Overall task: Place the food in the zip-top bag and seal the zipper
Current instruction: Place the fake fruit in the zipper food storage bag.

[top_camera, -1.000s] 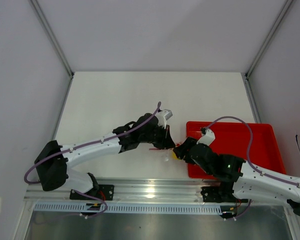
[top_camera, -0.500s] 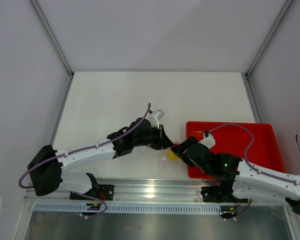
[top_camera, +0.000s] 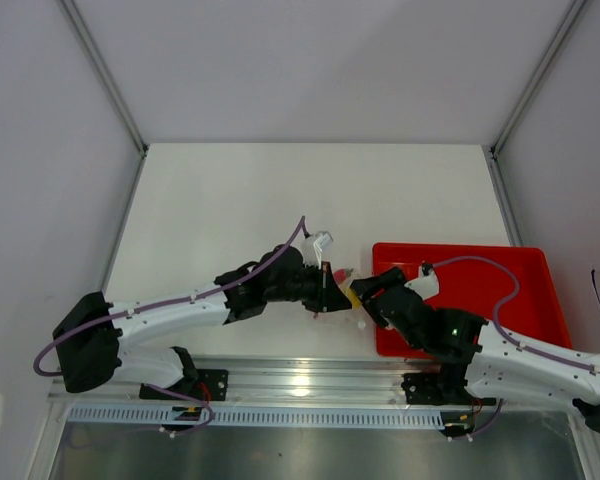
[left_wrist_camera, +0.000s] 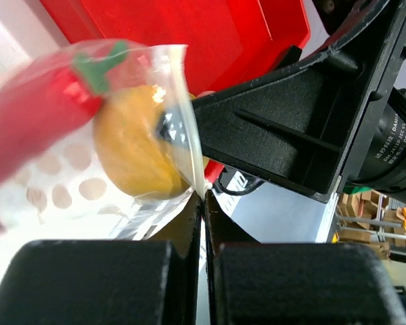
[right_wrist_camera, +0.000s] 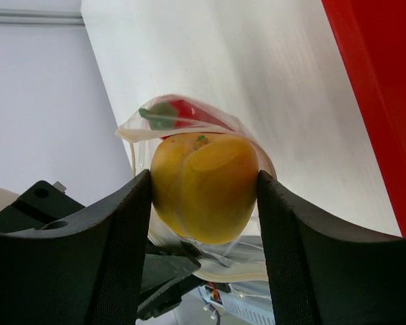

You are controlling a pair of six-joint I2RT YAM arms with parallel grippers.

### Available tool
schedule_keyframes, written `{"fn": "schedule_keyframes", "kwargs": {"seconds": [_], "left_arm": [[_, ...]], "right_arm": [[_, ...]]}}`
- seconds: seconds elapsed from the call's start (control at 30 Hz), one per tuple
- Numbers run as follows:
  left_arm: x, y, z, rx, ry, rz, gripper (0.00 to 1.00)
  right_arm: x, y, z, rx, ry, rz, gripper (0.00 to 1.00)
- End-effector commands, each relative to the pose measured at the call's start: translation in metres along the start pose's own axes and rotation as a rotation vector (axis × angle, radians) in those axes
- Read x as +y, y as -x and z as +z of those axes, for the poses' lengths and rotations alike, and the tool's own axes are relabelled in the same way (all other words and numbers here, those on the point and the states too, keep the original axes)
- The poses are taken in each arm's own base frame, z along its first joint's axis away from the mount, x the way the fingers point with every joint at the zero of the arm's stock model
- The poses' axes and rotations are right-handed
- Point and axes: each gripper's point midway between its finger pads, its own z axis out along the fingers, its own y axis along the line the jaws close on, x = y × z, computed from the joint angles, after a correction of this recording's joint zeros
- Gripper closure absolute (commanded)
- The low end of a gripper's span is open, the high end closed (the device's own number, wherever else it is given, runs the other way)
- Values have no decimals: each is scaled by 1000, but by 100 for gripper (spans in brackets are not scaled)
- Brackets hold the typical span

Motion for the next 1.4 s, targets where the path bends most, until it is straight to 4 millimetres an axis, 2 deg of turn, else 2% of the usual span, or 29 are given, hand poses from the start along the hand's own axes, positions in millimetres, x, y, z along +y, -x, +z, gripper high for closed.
{"fn": "schedule_keyframes", "kwargs": {"seconds": [0.0,0.23,0.27,0.3,0.33,0.37,0.43,0.47,0.5,0.53,0.73,0.8,0.87,0.9,0.93,1.0,1.13,1.23,1.3,1.37], "left_arm": [[-9,-12,-1,52,-36,-20,99],[-2,-3,-6,7,12,11,99],[2,-5,-7,13,37,12,99],[4,-4,-7,12,49,11,99],[4,-2,-8,8,51,16,99],[4,1,-9,0,54,17,99],[5,5,-10,-9,56,17,99],[5,6,-11,-10,54,18,99],[7,8,-12,-15,58,15,99],[6,9,-13,-18,55,15,99],[5,14,-17,-30,56,21,100],[7,15,-18,-33,64,18,99],[8,16,-19,-33,65,18,99],[9,17,-19,-35,69,17,99],[9,19,-20,-39,66,20,99],[11,22,-22,-42,72,25,99],[7,26,-29,-45,64,52,100],[5,30,-34,-51,71,70,100],[0,37,-39,-71,70,93,99],[10,40,-43,-76,126,102,100]], "right_arm": [[33,12,0,-67,88,65,77],[37,1,-4,-8,85,-38,65],[33,0,-3,-3,68,-65,60],[32,-2,-3,7,64,-100,60],[35,-6,-5,29,64,-120,50],[27,-6,-3,29,28,-155,43],[24,-9,-4,46,9,-196,35],[21,-11,-2,50,0,-218,26],[19,-11,-2,53,-2,-229,26],[16,-13,-1,59,-8,-242,18],[23,-5,-8,41,4,-305,16],[39,1,-16,36,40,-318,17],[46,6,-23,33,45,-355,19],[59,11,-31,28,70,-354,22],[56,16,-35,21,53,-379,27],[60,24,-42,4,60,-412,32],[35,35,-43,2,-27,-527,41],[18,35,-40,25,-78,-560,46],[13,36,-39,32,-90,-560,47],[3,44,-36,13,-139,-563,47]]}}
